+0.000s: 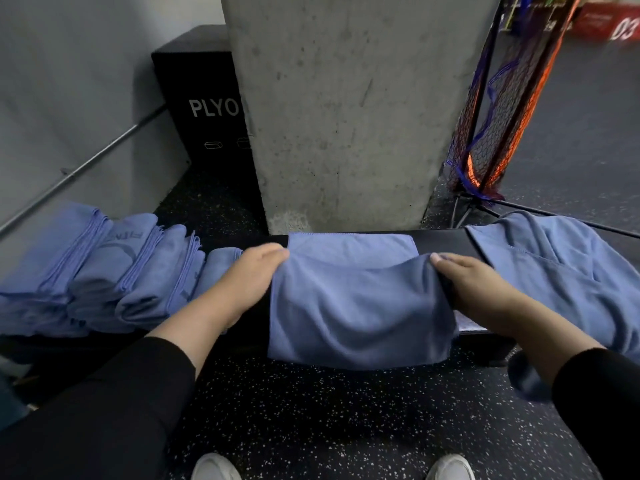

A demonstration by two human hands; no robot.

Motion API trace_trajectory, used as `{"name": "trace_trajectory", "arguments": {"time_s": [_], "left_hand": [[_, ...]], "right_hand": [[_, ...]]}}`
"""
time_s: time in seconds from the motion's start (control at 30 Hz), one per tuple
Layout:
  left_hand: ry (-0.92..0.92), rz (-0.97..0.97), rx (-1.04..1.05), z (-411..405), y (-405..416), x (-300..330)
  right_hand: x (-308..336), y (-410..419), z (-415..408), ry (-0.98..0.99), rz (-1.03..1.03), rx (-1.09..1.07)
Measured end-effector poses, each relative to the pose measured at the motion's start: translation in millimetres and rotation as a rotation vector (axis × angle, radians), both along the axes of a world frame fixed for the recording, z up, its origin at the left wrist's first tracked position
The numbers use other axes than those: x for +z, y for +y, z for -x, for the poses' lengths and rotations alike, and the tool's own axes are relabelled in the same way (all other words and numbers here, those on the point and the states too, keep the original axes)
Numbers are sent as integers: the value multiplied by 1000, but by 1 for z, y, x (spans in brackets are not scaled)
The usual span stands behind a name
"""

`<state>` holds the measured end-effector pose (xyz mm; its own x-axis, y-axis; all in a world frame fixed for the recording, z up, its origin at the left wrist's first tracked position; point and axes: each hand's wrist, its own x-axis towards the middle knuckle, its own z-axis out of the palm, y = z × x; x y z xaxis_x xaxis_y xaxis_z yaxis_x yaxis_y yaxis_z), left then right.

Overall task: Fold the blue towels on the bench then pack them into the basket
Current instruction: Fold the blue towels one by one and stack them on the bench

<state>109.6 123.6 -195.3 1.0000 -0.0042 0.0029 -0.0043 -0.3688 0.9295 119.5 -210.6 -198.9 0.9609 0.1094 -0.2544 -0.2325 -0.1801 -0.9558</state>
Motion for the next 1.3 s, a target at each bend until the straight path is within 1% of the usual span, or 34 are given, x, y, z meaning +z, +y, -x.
{"name": "trace_trajectory", "arguments": {"time_s": [0.07, 0.1, 0.13, 0.23, 0.3, 0.37, 0.5, 0.57, 0.63, 0.73, 0.83, 0.93, 1.03, 1.23, 1.3], "left_hand": [[7, 131, 115, -15, 3, -2], [14, 145, 154, -23, 3, -5], [4, 115, 177, -31, 3, -7], [-89, -104, 245, -53, -7, -18], [-110, -239, 255, -65, -16, -26], [-72, -367, 193, -71, -22, -39], [23, -665, 0, -69, -23, -67], [45, -778, -36, -65, -24, -67], [71, -838, -45, -62, -24, -62], [122, -859, -79, -54, -21, -54], [172, -848, -80, -44, -16, -51], [153, -803, -21, -38, -12, -51], [149, -781, 35, -41, -9, -49], [286, -781, 145, -68, -5, -52], [294, -802, 174, -77, -5, -55]], "right_hand": [[6, 6, -14, -94, 51, -134], [6, 8, -23, -144, 113, -187], [5, 10, -32, -189, 166, -224], [-5, 19, -55, -296, 327, -284], [-12, 27, -65, -329, 408, -257], [-21, 34, -69, -313, 522, -186], [-43, 34, -69, -239, 764, 9], [-44, 34, -67, -226, 812, 51], [-39, 33, -65, -207, 851, 95], [-30, 28, -58, -140, 903, 204], [-29, 19, -49, -132, 887, 222], [-33, 15, -42, -180, 845, 192], [-38, 13, -46, -196, 842, 110], [-49, 12, -71, -173, 860, -1], [-53, 12, -79, -161, 869, -35]]}}
